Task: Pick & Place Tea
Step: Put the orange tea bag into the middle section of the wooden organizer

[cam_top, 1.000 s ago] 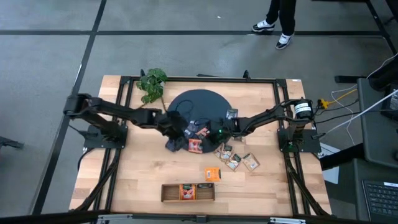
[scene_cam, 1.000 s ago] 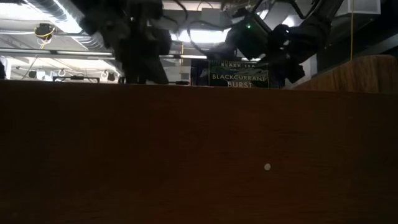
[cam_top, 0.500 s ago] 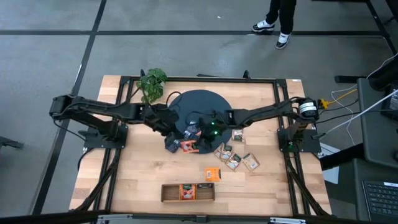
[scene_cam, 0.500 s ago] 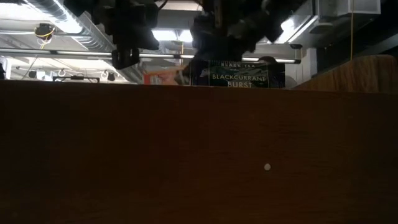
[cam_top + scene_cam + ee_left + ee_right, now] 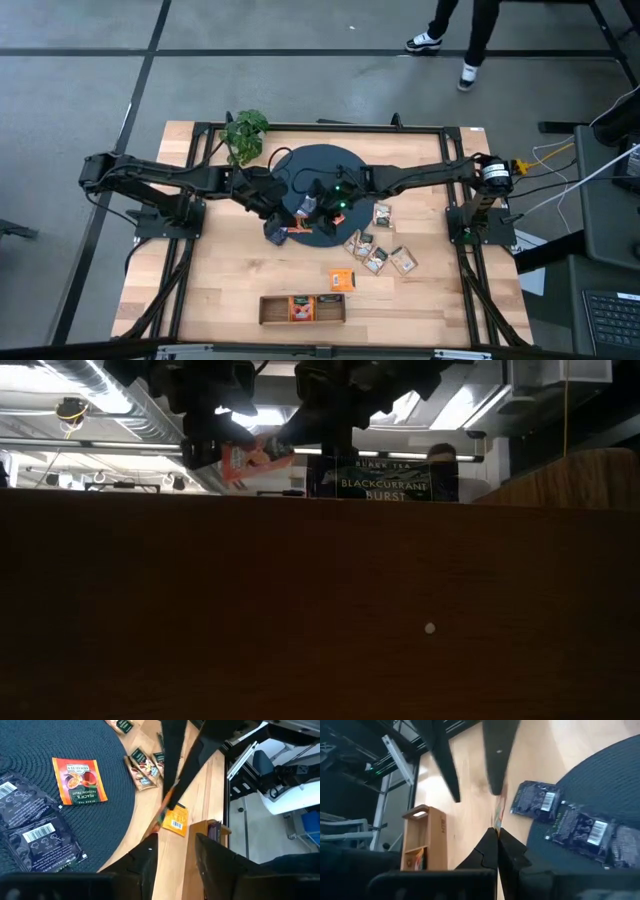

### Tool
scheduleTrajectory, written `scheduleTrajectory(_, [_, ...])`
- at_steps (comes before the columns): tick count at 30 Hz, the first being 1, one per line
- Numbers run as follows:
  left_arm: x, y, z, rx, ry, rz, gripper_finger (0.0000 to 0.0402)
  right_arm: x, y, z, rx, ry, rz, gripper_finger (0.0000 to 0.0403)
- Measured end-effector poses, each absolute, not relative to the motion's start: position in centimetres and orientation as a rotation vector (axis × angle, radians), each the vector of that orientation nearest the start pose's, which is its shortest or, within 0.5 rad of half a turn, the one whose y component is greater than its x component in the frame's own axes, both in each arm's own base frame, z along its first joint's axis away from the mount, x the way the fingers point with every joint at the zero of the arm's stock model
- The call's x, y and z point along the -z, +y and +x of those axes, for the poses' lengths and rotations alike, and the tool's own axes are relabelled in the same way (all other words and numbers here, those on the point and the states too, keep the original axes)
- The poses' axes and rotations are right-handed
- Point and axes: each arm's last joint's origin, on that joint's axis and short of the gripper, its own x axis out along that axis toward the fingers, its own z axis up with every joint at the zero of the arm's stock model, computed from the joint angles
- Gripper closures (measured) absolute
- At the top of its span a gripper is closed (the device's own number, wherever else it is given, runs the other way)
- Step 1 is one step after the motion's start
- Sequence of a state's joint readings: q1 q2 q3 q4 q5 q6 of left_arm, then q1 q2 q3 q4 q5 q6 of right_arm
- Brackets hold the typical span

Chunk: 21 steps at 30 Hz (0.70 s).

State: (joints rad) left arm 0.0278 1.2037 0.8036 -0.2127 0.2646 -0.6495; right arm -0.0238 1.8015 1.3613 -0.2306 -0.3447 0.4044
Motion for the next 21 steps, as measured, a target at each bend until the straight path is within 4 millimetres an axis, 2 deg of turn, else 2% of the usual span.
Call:
scheduleTrajectory(8, [-25.48, -0.05, 25.28, 0.033, 0.661, -0.690, 0.0272, -24.79, 0.31, 39.82, -0.260, 0.786, 0.536, 0.0401])
scheduleTrajectory(21, [-25.48, -0.24, 25.20, 0.100, 0.684, -0.703, 0.0272, -25.29, 0.20, 40.24, -0.270, 0.717, 0.525, 0.0401])
